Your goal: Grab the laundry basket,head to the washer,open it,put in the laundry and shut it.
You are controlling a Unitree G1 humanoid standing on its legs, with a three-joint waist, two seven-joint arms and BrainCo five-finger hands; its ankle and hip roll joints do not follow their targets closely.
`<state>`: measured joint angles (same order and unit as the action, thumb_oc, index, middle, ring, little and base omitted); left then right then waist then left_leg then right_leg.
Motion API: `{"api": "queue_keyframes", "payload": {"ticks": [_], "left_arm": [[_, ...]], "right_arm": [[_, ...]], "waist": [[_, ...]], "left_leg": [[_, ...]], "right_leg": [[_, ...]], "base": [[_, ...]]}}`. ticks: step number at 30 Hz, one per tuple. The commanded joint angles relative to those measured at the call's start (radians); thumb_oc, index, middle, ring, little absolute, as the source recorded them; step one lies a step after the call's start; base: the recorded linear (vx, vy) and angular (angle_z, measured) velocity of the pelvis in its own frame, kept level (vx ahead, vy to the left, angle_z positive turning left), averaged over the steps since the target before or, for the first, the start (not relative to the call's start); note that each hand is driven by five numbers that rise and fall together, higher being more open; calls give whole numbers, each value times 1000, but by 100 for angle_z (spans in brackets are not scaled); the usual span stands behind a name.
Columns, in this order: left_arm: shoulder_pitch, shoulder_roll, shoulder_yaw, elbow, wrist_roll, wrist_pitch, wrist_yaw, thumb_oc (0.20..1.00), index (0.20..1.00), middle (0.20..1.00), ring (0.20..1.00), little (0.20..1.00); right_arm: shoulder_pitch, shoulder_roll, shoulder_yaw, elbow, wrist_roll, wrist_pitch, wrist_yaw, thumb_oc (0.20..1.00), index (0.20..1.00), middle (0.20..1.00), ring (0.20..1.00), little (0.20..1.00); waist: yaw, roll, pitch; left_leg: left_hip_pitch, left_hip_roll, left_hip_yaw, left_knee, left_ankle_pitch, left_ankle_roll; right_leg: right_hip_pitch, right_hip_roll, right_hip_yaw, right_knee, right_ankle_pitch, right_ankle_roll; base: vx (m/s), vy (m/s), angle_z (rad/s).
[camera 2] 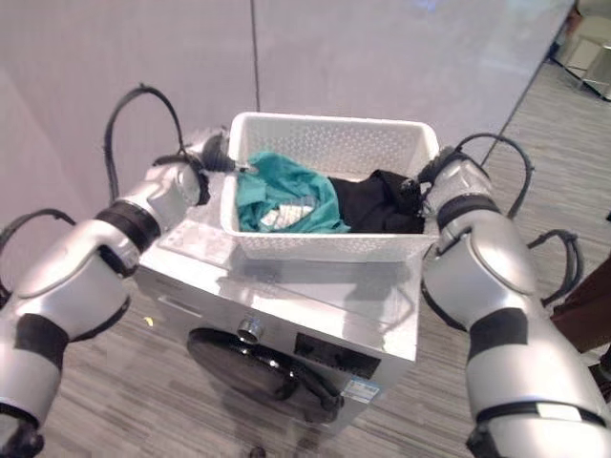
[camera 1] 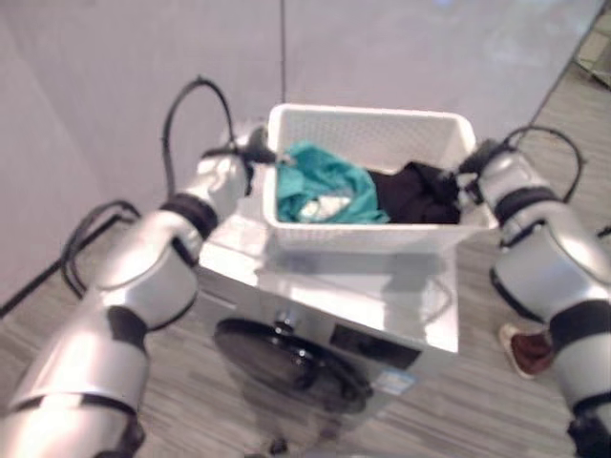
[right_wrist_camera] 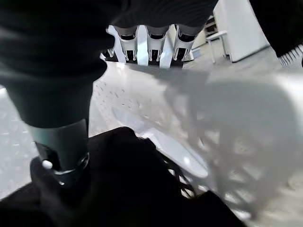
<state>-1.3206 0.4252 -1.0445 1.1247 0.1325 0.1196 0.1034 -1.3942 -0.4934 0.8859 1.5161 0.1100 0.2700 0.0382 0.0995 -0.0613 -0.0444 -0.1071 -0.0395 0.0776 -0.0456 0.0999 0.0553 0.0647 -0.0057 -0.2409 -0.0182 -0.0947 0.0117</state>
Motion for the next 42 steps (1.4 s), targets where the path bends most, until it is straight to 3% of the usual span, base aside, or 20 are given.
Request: {"api": "queue_keyframes", "payload": {"ticks": [1, 5, 15, 23, 42], "left_arm": [[-181, -271, -82, -35, 65, -134, -28, 1000, 1000, 1000, 1000, 1000], [-149, -308, -71, -46, 66, -131, -25, 1000, 1000, 1000, 1000, 1000], [-160, -290, -46, -65, 69, -128, -3, 1000, 1000, 1000, 1000, 1000], [-256, -218, -7, -117, 53, -144, 110, 1000, 1000, 1000, 1000, 1000], [-267, -126, 14, -173, -9, -162, 134, 1000, 1000, 1000, 1000, 1000]], "right_arm": [[-199, 79, 24, -19, -41, -109, 34, 1000, 1000, 1000, 1000, 1000], [-197, 114, 33, -17, -29, -107, 31, 1000, 1000, 1000, 1000, 1000], [-197, 107, 51, -6, -39, -100, 50, 1000, 1000, 1000, 1000, 1000], [-189, 29, -7, -1, 49, -107, 7, 1000, 1000, 1000, 1000, 1000], [-202, -77, -19, -24, 128, -104, 8, 1000, 1000, 1000, 1000, 1000]], "waist": [[6, -25, 108], [10, -33, 116], [20, -41, 126], [25, -40, 101], [39, -46, 48]], "left_leg": [[49, 72, 46, 80, -166, -43], [24, 71, 38, 93, -168, -42], [23, 66, 24, 96, -168, -44], [62, 57, 15, 66, -165, -45], [140, 46, 0, 21, -154, -47]], "right_leg": [[72, -142, -47, -4, 77, 162], [63, -142, -53, -8, 74, 158], [61, -140, -68, 3, 59, 152], [83, -143, -81, 4, 64, 158], [130, -148, -93, 17, 85, 166]], "base": [[-52, -20, -5], [-41, -7, -5], [-12, 0, 1], [14, 6, 1], [14, 1, 2]]}}
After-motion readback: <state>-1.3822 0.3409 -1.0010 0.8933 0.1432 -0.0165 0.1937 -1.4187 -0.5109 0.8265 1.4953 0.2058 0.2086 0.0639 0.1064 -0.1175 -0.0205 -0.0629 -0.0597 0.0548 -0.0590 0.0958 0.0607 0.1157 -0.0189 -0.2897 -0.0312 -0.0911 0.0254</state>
